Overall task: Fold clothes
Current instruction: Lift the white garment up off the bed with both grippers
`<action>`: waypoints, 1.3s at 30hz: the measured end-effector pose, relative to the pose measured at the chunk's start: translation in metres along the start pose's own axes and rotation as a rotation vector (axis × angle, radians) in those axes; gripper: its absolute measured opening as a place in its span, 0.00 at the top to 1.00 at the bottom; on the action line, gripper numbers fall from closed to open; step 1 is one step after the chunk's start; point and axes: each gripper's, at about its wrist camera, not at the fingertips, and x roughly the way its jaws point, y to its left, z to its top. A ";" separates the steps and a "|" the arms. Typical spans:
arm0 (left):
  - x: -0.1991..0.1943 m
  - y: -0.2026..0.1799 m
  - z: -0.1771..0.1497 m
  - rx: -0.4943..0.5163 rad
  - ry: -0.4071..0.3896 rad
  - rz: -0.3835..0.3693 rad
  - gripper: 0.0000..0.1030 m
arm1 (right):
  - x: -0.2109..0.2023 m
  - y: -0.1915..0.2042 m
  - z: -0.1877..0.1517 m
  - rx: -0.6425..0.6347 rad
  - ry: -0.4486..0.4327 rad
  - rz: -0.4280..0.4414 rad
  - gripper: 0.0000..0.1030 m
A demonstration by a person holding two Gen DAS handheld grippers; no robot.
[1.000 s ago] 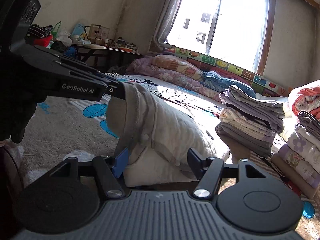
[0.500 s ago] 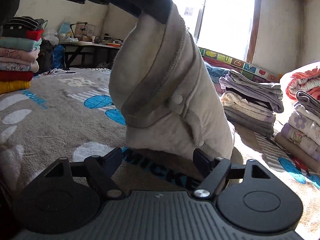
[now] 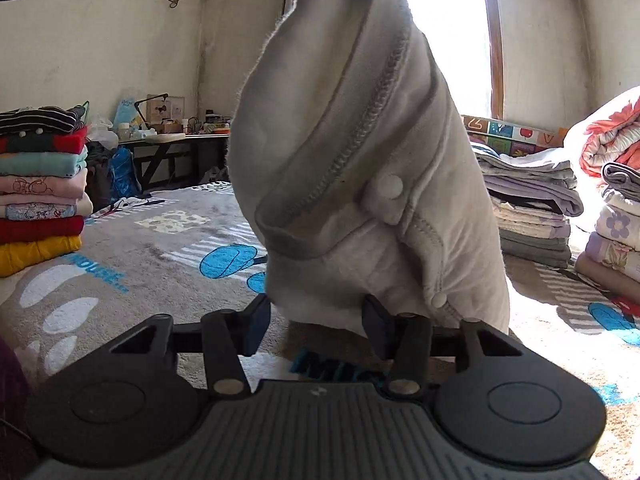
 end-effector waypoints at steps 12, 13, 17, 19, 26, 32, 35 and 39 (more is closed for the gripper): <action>-0.014 0.006 0.013 -0.035 -0.039 0.032 0.91 | -0.069 -0.085 0.019 0.116 -0.150 -0.095 0.98; -0.014 0.006 0.014 -0.041 -0.040 0.034 0.91 | -0.076 -0.092 0.024 0.126 -0.171 -0.107 0.98; -0.015 0.005 0.018 -0.044 -0.034 0.035 0.91 | -0.097 -0.114 0.038 0.144 -0.213 -0.105 0.97; -0.009 0.003 0.018 -0.026 -0.015 0.041 0.91 | -0.104 -0.113 0.038 0.142 -0.209 -0.043 0.96; 0.008 -0.005 0.019 -0.004 0.011 0.014 0.91 | -0.104 -0.022 0.012 0.003 -0.095 0.054 0.25; 0.001 -0.013 0.018 -0.009 0.012 -0.001 0.91 | -0.068 0.014 0.012 -0.021 -0.032 -0.024 0.26; -0.003 -0.012 0.016 -0.022 0.013 0.000 0.91 | -0.055 0.007 0.004 0.002 0.000 -0.059 0.39; -0.007 -0.011 0.017 -0.030 0.008 0.008 0.91 | -0.050 -0.013 -0.008 0.066 0.019 -0.058 0.68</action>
